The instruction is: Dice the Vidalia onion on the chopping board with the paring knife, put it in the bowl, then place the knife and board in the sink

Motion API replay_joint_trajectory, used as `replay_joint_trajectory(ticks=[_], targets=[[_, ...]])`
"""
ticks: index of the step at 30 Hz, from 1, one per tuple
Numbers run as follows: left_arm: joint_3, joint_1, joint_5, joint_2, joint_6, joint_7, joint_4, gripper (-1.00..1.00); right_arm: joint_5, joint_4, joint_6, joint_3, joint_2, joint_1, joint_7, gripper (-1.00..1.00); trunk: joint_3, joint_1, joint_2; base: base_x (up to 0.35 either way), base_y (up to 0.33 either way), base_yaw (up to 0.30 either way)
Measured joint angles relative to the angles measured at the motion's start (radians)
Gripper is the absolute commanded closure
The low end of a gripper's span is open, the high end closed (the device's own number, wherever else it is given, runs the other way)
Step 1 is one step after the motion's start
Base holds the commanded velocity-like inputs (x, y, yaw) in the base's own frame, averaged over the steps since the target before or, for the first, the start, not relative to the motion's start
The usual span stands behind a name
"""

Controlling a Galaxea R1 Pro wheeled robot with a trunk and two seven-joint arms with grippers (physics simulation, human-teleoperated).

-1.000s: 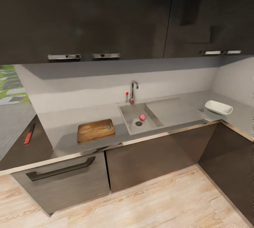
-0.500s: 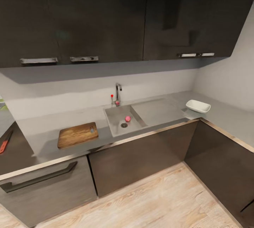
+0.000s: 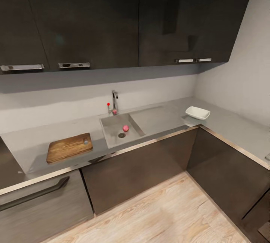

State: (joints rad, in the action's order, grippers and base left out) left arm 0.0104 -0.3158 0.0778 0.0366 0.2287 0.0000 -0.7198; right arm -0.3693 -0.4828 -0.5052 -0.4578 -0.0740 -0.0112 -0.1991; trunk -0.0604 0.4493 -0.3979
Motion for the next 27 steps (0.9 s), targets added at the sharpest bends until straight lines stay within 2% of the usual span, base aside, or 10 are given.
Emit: replay_joint_trajectory(ticks=[7, 19, 27], targets=[[0.0, 0.0, 0.0, 0.0, 0.0, 0.0, 0.0, -1.0, 0.0, 0.0, 0.0, 0.0, 0.0, 0.0, 0.0, -1.0, 0.0, 0.0, 0.0, 0.0, -0.001, -0.048], [0.0, 0.0, 0.0, 0.0, 0.0, 0.0, 0.0, -1.0, 0.0, -0.001, 0.0, 0.0, 0.0, 0.0, 0.001, -1.0, 0.008, 0.0, 0.0, 0.0, 0.0, -0.225], [0.0, 0.0, 0.0, -0.001, 0.0, 0.0, 0.0, -1.0, 0.005, -0.009, 0.004, -0.001, -0.002, 0.0, 0.004, -1.0, 0.009, 0.0, 0.0, 0.0, 0.0, -0.031]])
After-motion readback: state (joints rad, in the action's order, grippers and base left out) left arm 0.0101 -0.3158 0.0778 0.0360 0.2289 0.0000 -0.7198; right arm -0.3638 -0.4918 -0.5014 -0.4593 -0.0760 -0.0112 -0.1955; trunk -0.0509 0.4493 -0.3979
